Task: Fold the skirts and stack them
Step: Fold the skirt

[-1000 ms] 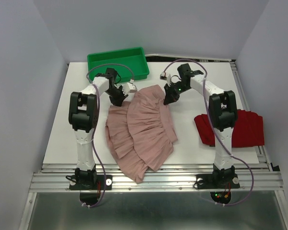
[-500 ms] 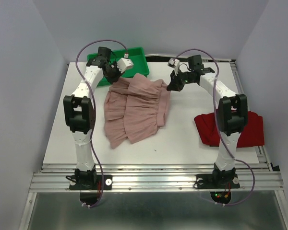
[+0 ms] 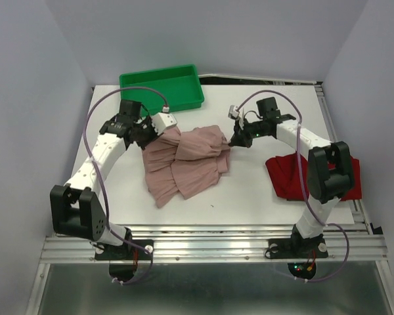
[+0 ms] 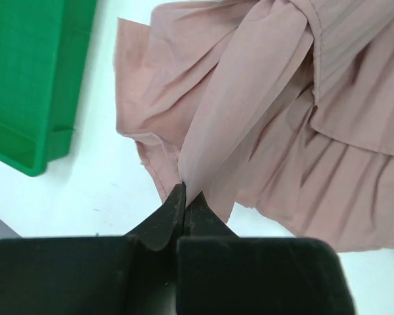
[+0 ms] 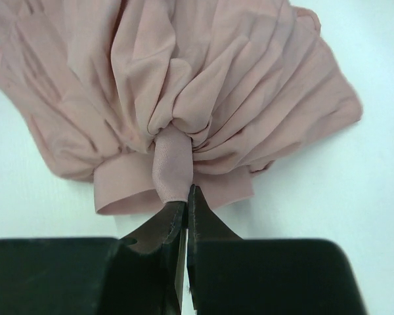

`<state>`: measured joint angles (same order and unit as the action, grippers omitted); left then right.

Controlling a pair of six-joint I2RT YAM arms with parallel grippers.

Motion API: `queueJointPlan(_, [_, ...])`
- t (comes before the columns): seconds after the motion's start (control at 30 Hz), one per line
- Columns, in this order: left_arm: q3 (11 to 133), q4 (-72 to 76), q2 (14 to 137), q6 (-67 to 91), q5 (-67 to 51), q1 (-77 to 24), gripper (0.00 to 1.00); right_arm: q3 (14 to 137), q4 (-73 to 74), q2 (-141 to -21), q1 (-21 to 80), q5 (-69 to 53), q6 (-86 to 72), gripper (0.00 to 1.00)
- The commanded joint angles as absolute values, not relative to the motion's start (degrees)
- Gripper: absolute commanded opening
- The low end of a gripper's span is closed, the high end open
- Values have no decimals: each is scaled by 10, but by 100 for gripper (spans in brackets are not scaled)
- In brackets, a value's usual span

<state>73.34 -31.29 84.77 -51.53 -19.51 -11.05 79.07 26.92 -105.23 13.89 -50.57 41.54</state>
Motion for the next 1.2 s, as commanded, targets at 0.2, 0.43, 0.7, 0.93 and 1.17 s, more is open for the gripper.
queueJointPlan(0.2, [519,-253,751,-509,-129,-150,0,629,217,-951,191,-422,548,1])
queueJointPlan(0.43, [452,-206,794,-476,-97,-170,7,592,185,-960,215,-374,538,14])
queueJointPlan(0.7, [511,-277,683,-462,-164,-169,67,642,198,-909,204,-360,323,64])
queueJointPlan(0.93, [602,-302,649,-444,-164,-193,69,607,217,-842,167,-395,82,78])
queueJointPlan(1.17, [585,-163,673,-360,-117,-327,73,536,207,-894,142,-475,-145,77])
